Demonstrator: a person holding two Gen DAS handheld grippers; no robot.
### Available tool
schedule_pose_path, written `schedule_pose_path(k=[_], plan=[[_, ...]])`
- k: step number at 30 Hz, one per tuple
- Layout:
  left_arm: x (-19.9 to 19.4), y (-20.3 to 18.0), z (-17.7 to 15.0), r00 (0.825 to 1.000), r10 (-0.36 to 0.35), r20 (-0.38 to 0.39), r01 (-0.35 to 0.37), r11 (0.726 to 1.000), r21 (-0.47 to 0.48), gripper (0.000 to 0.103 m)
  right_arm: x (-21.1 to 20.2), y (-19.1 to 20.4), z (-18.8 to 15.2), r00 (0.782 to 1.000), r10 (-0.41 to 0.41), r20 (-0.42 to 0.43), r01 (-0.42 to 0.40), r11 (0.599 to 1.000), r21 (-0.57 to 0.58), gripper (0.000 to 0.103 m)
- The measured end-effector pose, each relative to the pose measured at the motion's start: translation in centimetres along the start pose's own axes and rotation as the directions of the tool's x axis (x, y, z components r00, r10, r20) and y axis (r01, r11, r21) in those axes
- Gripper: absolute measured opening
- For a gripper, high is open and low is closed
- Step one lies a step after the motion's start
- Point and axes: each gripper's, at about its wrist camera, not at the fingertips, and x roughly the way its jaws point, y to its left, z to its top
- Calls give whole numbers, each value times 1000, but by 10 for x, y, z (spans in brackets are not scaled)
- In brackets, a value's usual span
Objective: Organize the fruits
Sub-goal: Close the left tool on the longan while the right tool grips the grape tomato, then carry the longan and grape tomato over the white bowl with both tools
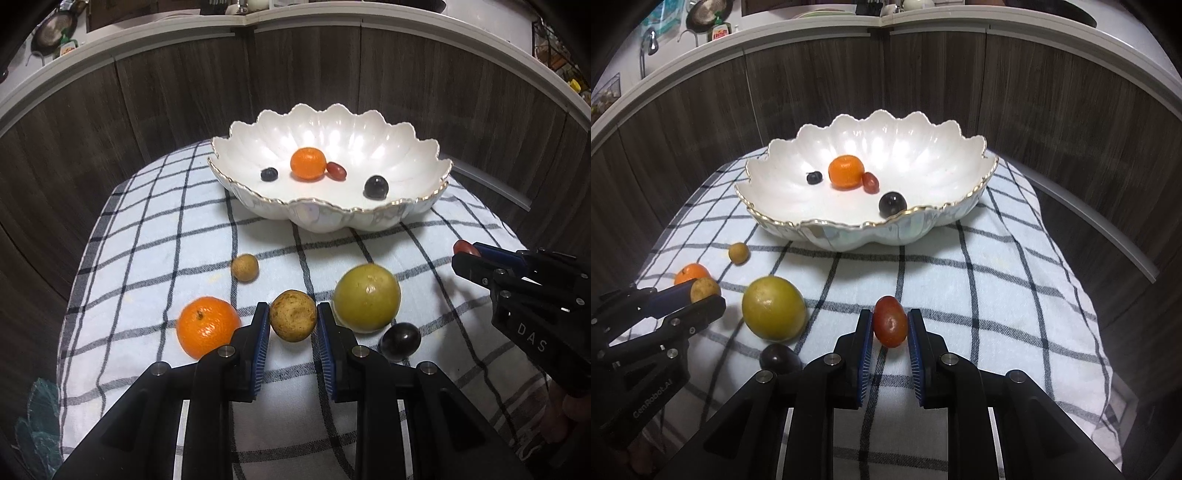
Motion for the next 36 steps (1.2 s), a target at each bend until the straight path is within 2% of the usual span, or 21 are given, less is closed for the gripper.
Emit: schedule_pose_path(k=[14,36], plan=[[-15,4,27,999,0,49,0,1000,-8,26,-15,-3,26,998,-9,61,9,1000,8,20],[-12,7,84,995,-12,102,14,1000,-19,26,-22,-13,74,989,-36,141,34,999,13,20]])
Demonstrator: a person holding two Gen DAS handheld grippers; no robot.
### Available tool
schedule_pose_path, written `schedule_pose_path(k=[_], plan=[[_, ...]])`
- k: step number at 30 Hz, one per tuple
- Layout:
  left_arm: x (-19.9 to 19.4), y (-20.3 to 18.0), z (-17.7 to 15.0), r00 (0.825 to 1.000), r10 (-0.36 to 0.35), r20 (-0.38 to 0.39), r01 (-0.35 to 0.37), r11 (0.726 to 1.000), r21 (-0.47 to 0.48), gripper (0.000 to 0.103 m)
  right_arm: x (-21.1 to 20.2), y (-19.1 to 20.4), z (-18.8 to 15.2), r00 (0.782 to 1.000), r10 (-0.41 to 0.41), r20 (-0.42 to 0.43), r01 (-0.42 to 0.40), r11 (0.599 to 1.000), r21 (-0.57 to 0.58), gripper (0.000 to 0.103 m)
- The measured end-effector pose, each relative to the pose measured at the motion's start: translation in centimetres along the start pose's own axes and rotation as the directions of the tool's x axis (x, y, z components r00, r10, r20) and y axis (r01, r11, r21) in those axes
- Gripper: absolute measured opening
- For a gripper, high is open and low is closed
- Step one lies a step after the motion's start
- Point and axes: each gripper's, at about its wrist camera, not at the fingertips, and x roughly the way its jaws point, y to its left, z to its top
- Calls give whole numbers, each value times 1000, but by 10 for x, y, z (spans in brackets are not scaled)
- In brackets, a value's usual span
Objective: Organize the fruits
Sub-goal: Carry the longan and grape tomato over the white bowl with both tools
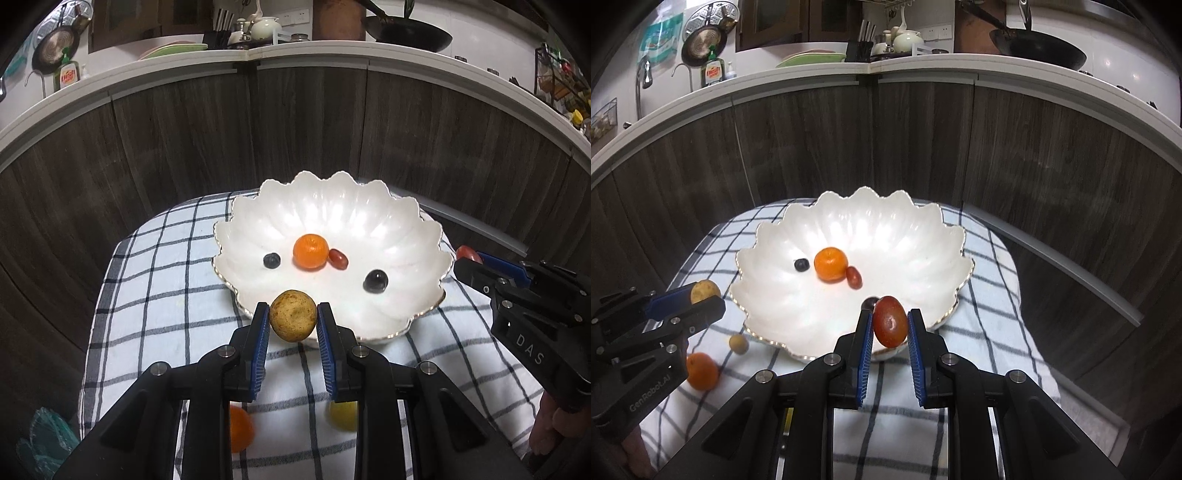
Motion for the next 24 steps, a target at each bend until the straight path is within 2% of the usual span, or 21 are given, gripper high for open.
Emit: schedule_pose_path(k=[24], plan=[[6,10,45,998,22,63,-21,1000,-10,26,3,-4,44,997,-9,82,9,1000,-4,20]])
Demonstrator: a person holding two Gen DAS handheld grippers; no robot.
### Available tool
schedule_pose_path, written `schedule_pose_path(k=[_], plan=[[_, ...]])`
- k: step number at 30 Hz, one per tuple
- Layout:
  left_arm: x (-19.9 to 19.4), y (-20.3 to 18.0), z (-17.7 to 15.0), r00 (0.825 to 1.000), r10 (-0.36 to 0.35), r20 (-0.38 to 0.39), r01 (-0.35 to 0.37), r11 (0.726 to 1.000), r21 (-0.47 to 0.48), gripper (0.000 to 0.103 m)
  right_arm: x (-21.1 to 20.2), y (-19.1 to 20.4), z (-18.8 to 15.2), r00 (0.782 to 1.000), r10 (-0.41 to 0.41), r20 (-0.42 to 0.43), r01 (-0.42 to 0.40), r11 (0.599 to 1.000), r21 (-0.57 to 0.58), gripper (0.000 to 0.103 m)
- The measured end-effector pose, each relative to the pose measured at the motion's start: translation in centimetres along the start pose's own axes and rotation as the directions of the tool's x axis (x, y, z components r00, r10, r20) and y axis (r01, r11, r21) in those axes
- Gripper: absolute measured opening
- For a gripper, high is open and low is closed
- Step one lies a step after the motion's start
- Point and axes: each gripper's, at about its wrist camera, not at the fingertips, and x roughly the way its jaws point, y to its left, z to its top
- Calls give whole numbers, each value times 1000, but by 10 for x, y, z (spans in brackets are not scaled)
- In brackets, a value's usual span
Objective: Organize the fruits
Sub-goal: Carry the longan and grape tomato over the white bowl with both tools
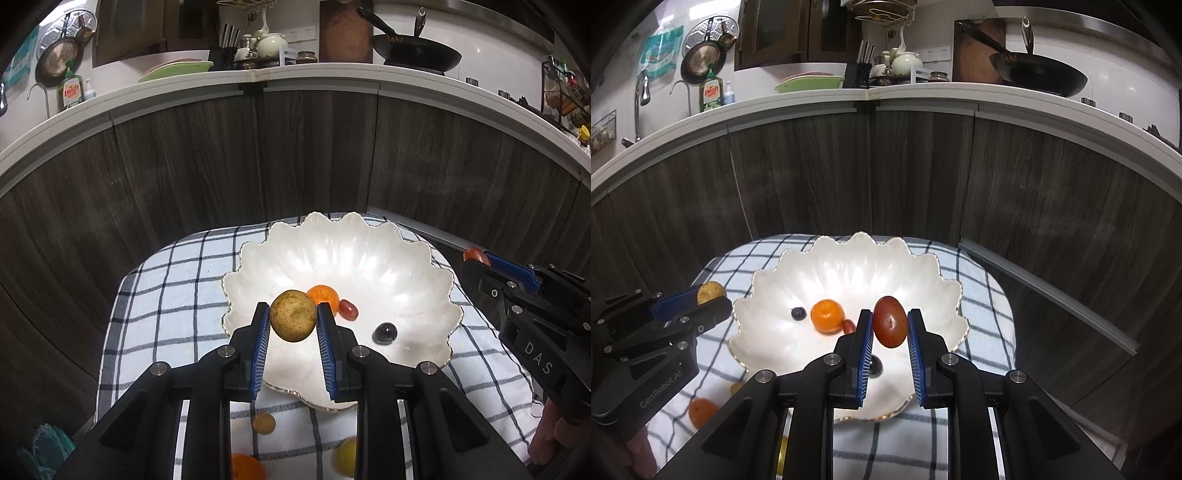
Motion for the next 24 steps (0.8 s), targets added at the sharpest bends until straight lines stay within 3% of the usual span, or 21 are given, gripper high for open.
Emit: schedule_pose_path(k=[24], plan=[[40,7,23,1000,6,-26,-6,1000,-3,26,37,-12,24,999,-46,-3,46,999,20,20]])
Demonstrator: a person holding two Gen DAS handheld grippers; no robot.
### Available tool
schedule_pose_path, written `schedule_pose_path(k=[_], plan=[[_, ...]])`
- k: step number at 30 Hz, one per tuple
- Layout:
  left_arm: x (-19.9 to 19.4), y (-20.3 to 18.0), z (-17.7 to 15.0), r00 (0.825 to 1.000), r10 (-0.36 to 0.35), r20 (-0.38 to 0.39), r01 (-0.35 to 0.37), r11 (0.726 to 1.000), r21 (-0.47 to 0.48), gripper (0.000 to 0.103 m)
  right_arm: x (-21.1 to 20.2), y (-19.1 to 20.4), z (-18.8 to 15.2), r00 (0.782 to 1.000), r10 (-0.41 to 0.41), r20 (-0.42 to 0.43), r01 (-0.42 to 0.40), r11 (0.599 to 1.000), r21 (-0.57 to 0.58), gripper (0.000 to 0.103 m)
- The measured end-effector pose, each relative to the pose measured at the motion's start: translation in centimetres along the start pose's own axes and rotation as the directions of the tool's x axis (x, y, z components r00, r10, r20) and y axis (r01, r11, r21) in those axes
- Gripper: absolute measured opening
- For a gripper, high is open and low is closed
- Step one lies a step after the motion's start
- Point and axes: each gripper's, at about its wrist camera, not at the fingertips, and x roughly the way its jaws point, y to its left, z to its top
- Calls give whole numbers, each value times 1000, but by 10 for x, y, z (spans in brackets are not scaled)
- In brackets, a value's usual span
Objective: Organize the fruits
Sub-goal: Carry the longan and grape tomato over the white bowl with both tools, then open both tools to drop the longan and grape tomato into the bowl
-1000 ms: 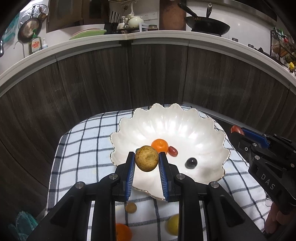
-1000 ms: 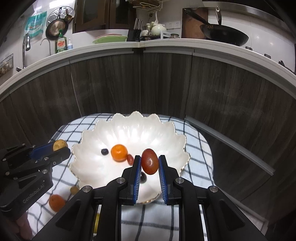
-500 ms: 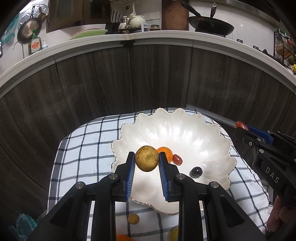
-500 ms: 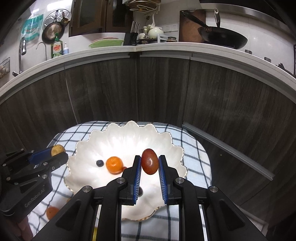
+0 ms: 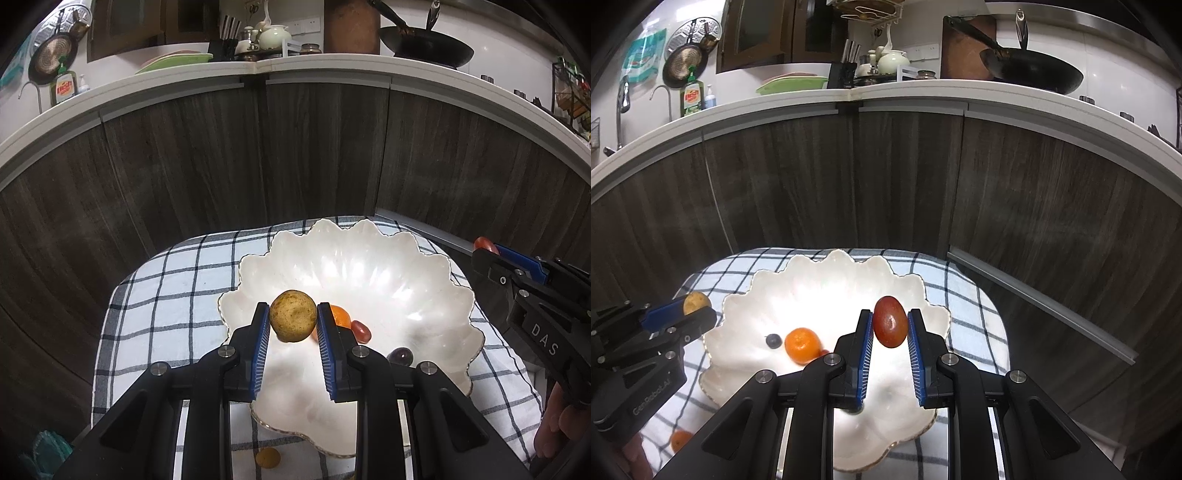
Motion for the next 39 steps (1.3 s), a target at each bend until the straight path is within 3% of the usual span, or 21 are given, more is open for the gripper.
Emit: schedule_pose_path(k=[18,35,39], plan=[[35,7,-2,997,-13,-82,11,1000,-21,26,31,7,3,999,-2,-50,1,1000,-20,20],[52,3,-15,988,-28,-152,25,1000,-19,26,65,3,-21,980,7,-198,-12,1000,-21,20],[52,4,-15,988,-22,-155,19,1000,-21,34,66,3,-23,979,3,-203,-7,1000,-19,21]])
